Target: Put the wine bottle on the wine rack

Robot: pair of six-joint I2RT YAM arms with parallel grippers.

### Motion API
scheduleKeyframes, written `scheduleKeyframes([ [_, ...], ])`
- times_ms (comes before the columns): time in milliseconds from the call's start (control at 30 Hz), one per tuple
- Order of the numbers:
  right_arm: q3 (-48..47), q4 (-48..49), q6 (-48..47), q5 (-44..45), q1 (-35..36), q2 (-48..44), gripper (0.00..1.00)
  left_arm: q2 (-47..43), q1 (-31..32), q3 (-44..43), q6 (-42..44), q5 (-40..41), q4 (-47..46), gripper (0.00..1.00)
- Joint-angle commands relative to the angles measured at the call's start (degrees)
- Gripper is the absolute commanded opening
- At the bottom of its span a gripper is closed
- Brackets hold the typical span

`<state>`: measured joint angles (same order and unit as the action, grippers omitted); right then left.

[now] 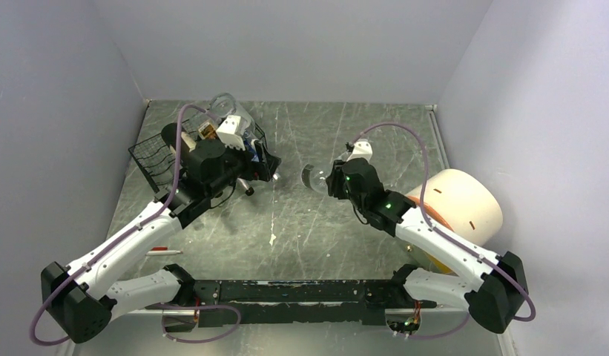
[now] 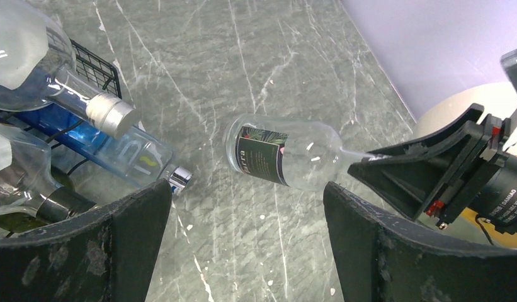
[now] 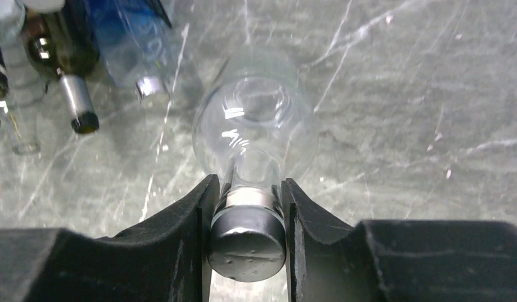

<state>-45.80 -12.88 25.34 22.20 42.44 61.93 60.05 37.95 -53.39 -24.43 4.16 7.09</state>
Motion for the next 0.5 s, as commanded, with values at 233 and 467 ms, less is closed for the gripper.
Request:
scheduleKeyframes([
  [233, -1.7, -15.1, 1.0, -12.0, 0.1, 2.5, 0.00, -0.1, -0.5, 0.9, 0.4, -1.1, -1.5, 0.94],
  [467, 1.3, -11.5, 0.2, -15.6, 0.1, 6.6, 0.00, 0.2, -0.5, 0.8, 0.8, -1.0, -1.4, 0.94],
])
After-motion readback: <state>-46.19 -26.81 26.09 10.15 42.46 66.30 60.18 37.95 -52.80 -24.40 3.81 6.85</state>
